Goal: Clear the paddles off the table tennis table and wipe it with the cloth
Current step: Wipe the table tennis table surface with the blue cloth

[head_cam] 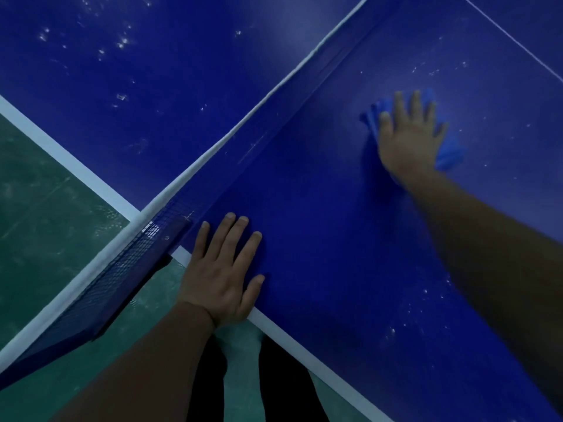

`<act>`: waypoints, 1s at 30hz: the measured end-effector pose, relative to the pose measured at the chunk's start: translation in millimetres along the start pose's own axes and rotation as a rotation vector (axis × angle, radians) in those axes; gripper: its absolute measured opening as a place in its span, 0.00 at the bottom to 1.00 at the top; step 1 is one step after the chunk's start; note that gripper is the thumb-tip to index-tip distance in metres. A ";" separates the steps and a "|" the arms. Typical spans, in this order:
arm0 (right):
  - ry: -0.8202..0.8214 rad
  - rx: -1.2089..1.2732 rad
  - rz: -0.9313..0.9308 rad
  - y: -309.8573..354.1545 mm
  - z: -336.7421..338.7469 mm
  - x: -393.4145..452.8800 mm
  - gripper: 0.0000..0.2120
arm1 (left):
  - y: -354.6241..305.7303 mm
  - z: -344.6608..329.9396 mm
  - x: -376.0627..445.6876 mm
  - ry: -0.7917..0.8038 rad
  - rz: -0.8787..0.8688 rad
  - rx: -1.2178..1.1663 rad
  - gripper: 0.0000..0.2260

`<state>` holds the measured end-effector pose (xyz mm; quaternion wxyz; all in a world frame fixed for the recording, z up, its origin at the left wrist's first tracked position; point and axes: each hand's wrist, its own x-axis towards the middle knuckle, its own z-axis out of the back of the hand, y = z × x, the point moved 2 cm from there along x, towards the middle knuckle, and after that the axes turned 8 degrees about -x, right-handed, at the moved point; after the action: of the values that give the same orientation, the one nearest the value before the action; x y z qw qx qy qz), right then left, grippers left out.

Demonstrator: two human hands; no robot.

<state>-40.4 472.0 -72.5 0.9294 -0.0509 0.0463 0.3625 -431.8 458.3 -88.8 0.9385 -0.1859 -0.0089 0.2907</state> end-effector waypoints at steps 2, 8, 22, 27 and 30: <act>0.001 0.047 -0.164 -0.7 -1.8 -15.3 0.28 | -1.1 0.5 0.0 0.016 0.002 0.009 0.31; -0.029 -0.121 0.725 49.0 -25.7 -132.7 0.27 | -5.2 1.7 0.1 0.048 0.028 0.036 0.31; -0.031 -0.122 0.684 -40.9 -38.0 -154.3 0.27 | -16.9 -8.9 30.0 -0.001 -0.102 0.006 0.28; 0.022 -0.024 -0.132 -166.9 -26.0 -95.3 0.32 | -17.1 -7.5 30.7 0.045 -0.168 0.014 0.25; -0.022 -0.091 0.024 -134.8 -39.1 -146.3 0.29 | -18.4 -5.0 32.2 0.073 -0.134 0.009 0.25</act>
<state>-58.1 270.5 -84.9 0.9222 -0.0887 0.0203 0.3759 -394.5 460.2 -89.9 0.9565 -0.1911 0.0141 0.2201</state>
